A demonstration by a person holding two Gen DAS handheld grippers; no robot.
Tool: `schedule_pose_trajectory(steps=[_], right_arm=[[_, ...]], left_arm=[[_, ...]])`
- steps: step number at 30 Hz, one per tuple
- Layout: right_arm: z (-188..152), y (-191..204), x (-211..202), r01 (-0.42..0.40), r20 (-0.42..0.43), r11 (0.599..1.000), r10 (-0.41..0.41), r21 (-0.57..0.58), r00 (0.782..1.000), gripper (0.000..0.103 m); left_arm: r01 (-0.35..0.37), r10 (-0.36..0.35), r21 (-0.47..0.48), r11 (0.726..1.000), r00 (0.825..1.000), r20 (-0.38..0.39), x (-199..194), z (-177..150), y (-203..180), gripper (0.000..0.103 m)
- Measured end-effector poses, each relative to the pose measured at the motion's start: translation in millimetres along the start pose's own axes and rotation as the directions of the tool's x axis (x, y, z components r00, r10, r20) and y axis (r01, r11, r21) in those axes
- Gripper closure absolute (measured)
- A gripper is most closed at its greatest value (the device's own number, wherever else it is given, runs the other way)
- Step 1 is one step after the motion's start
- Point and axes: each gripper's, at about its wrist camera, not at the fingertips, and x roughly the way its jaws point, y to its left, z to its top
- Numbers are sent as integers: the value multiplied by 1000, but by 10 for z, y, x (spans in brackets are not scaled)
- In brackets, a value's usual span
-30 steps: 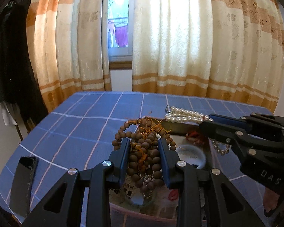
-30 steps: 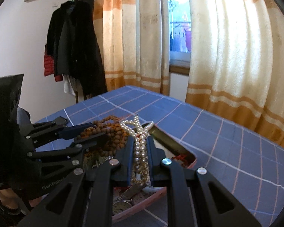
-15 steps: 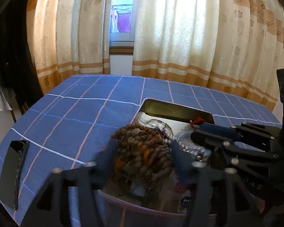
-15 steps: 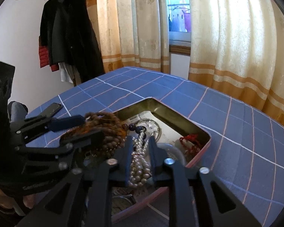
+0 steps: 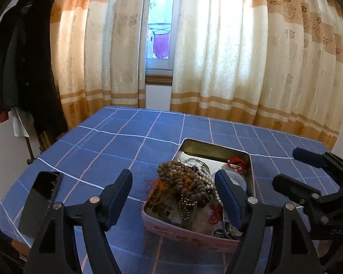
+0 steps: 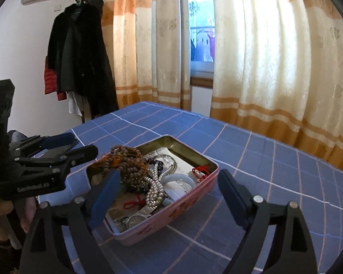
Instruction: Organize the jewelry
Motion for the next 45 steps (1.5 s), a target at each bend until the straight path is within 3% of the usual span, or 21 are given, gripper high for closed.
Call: schedule_pose_trajectory(steps=[16, 45], right_arm=[[3, -32, -199, 10, 51, 1000, -11, 13, 999, 10], [-8, -30, -190, 9, 49, 1000, -10, 15, 999, 9]], left_arm=[[-3, 4, -14, 1000, 999, 32, -152, 14, 16, 28], [2, -2, -7, 1000, 1000, 25, -127, -18, 1, 28]])
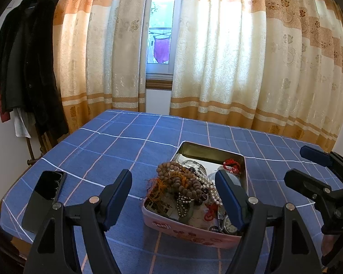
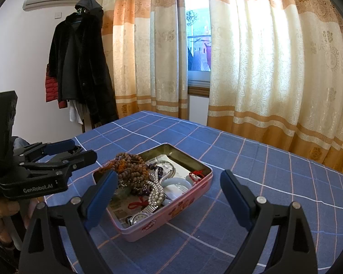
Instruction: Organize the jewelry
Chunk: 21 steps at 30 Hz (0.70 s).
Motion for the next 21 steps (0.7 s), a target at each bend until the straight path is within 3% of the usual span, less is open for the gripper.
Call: schedule_pose_trajectory(steps=[21], right_arm=[[-12, 2, 3, 1, 4, 1000, -1, -3, 1000, 9]], left_arm=[[-6, 6, -8, 1000, 1000, -15, 15, -45, 19, 28]])
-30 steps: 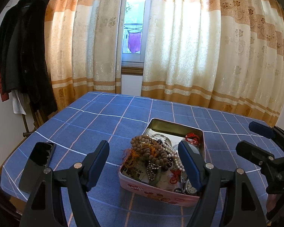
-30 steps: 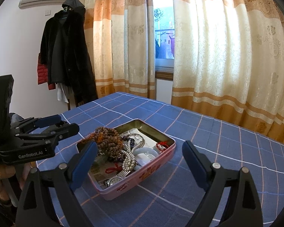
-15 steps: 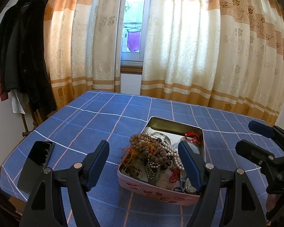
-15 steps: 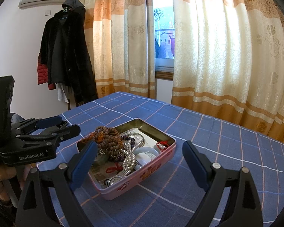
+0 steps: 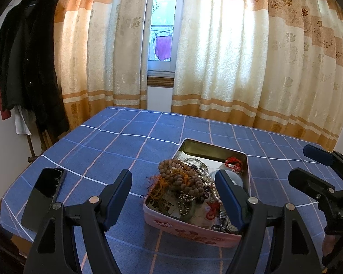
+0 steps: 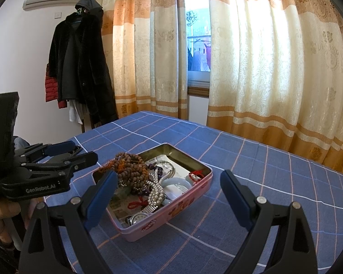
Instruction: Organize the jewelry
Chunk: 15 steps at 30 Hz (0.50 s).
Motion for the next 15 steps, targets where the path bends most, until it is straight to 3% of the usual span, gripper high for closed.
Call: schedule_pose_trajectory(steps=[15], right_arm=[[-19, 2, -1, 0, -5, 1000, 0, -4, 1000, 9]], left_arm=[[-77, 76, 52, 996, 997, 25, -45, -27, -79, 26]])
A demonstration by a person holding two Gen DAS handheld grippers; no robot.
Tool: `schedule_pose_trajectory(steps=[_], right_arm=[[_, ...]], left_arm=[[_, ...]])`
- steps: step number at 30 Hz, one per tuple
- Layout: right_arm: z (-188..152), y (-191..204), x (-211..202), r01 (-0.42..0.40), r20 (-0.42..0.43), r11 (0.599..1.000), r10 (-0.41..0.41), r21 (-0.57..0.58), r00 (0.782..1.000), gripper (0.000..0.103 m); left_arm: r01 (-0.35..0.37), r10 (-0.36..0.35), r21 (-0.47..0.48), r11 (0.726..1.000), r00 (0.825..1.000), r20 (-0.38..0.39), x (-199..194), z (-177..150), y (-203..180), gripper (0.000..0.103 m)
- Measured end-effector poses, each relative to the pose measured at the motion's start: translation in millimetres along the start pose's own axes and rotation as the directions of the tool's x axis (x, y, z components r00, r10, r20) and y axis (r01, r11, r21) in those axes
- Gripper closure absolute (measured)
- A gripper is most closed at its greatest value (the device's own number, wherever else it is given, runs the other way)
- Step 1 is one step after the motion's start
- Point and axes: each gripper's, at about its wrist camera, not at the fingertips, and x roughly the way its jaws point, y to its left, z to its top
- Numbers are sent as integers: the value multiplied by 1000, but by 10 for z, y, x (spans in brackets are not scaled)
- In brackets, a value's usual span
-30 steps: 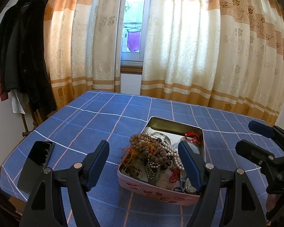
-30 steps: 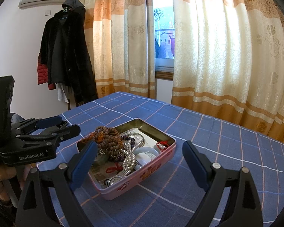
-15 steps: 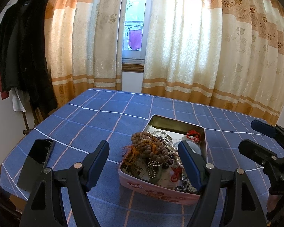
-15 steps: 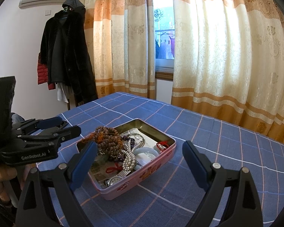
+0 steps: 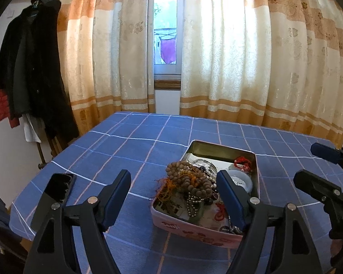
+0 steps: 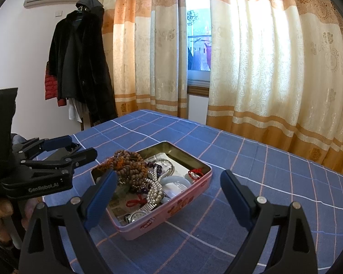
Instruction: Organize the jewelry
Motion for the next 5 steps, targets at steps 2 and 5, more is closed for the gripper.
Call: schedule_pose_trajectory(steps=[2, 5], right_arm=[[-3, -6, 1, 0, -1, 1000, 0, 2, 1000, 9], [-19, -19, 0, 0, -4, 1000, 0, 1, 1000, 9]], left_arm=[[12, -12, 8, 1000, 1000, 3, 5, 7, -16, 26], [39, -40, 7, 999, 999, 11, -1, 16, -28, 26]])
